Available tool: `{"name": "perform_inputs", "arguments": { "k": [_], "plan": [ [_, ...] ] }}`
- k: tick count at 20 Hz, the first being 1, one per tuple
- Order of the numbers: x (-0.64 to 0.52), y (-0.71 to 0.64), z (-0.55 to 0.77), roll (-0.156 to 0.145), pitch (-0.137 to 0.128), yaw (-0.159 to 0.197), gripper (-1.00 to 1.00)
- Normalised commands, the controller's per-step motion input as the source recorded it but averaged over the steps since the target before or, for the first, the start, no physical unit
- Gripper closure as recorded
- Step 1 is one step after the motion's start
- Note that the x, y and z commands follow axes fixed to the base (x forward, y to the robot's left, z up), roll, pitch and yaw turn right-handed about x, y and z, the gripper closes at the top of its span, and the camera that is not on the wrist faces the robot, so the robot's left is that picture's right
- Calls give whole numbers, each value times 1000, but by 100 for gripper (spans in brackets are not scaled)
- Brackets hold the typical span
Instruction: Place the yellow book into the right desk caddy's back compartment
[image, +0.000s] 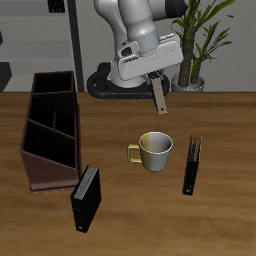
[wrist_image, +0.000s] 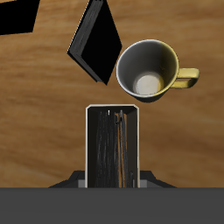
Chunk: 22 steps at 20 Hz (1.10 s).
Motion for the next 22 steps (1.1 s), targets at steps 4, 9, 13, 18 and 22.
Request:
{"name": "perform_inputs", "arguments": {
  "k": [4, 9, 13, 18, 22],
  "plan": [
    [0, -559, 503, 47, -17, 214, 100],
    [57, -583, 325, -20, 15, 160, 100],
    [45, -534, 179, -63, -28, 63, 100],
    [62, -512, 63, -46, 15, 75, 100],
    [3, -568, 111, -60, -20, 71, 100]
  ]
}}
